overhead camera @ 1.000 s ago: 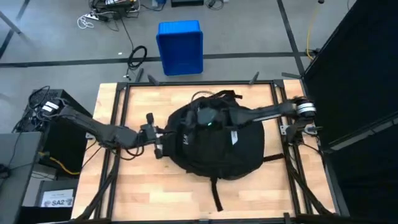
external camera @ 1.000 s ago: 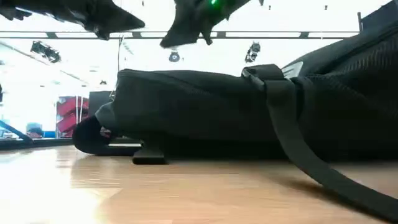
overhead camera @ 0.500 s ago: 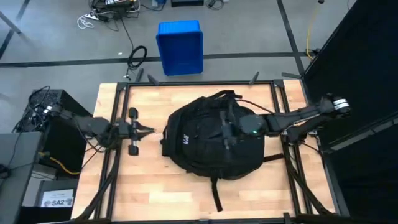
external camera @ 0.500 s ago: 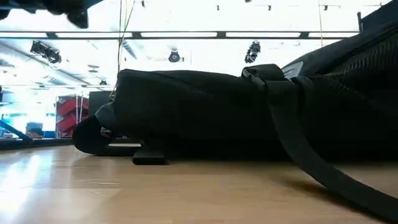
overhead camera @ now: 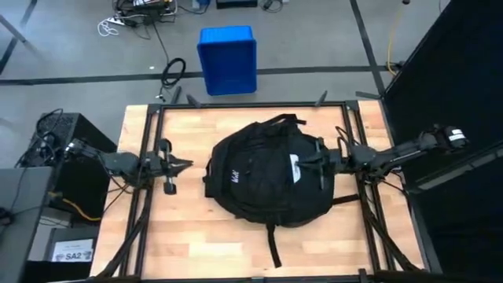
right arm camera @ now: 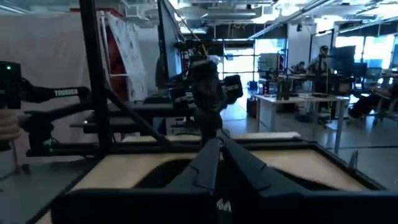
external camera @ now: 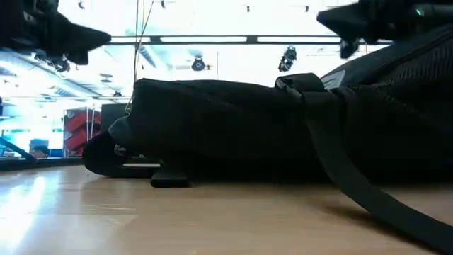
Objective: Unpack backpack
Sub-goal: Return to Home Position
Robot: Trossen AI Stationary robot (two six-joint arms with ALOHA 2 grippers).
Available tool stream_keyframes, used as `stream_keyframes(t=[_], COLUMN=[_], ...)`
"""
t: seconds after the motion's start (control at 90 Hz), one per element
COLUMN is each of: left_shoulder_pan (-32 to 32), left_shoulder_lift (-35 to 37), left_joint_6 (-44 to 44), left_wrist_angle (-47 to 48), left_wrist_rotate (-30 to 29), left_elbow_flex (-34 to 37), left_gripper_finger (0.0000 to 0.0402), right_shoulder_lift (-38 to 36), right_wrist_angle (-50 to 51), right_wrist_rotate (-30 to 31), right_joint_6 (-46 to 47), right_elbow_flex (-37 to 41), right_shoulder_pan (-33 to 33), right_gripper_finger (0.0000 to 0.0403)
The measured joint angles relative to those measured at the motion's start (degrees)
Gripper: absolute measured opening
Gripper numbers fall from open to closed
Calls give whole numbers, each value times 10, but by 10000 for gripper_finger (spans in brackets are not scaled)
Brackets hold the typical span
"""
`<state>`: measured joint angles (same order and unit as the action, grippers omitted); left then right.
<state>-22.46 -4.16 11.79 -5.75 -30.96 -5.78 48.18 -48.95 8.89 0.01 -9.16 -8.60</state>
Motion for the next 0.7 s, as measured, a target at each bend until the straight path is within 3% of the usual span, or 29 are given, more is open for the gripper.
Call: stream_keyframes(t=[0.111,0.267,0.7], left_shoulder_pan=[0,0,0], left_shoulder_lift=[7,2,-3], left_joint_6=[-7,-62,-75], left_wrist_angle=[-62,-32,-22], left_wrist_rotate=[12,27,26], left_elbow_flex=[49,53,53], left_gripper_finger=[0,0,0], right_shoulder_lift=[-4,-7,9], right_wrist_angle=[-32,-87,-81], right_wrist_rotate=[0,1,1], right_joint_6=[2,3,12], right_elbow_flex=[41,87,86], right_shoulder_pan=[0,0,-19], right_gripper_finger=[0,0,7])
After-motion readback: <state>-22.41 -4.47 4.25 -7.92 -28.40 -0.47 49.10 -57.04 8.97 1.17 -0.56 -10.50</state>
